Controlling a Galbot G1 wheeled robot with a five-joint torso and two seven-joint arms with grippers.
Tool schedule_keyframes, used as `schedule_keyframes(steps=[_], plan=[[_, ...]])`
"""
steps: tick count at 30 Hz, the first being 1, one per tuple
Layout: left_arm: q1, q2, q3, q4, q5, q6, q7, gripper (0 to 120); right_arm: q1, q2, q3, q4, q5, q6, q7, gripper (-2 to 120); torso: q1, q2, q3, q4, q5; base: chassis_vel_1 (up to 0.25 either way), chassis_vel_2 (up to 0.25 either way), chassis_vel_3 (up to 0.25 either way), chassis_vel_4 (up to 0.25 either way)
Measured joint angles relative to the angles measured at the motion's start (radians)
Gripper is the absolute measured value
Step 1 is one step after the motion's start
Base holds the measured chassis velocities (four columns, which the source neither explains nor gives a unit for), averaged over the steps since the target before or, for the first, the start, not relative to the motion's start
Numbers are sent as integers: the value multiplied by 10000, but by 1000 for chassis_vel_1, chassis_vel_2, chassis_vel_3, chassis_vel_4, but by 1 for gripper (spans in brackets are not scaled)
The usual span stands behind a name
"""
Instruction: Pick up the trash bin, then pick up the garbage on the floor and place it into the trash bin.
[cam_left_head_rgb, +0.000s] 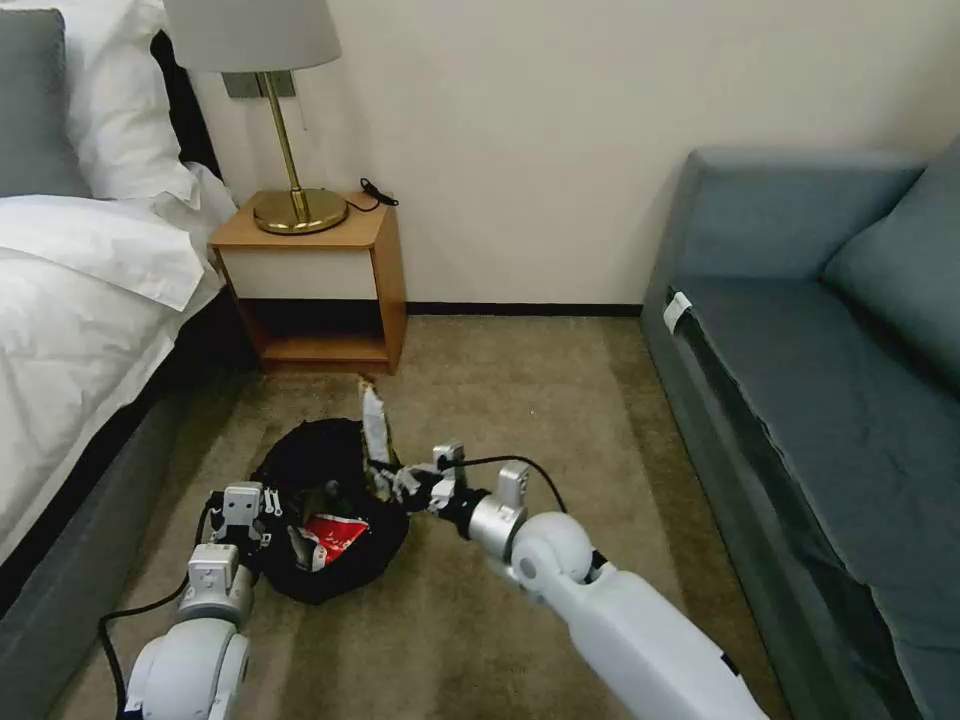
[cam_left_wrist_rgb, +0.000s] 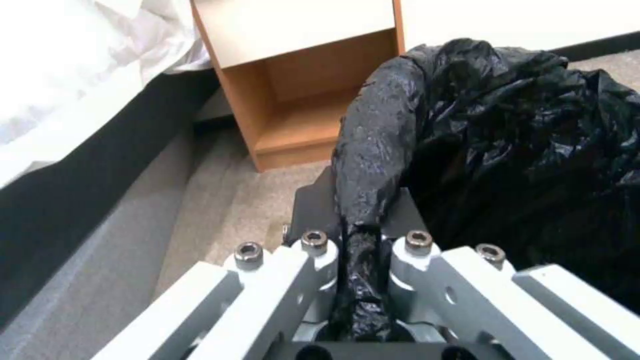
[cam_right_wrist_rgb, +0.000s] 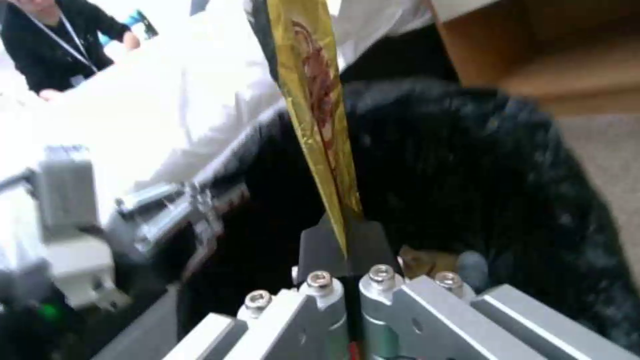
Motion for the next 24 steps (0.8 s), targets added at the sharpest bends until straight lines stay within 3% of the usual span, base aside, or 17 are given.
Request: schedule_keyframes(steps=[20,24], plan=[[-239,41,233,84,-43,83,-4,0,-391,627,-692,-1036,-1716,374,245,-2,0,0,0,-1,2,0,0,0,0],[-268,62,201,115,-85,85,-2,0,-419,703,-754,-1153,-1845,420,318,10,0,0,0,-1,2,0,0,0,0]])
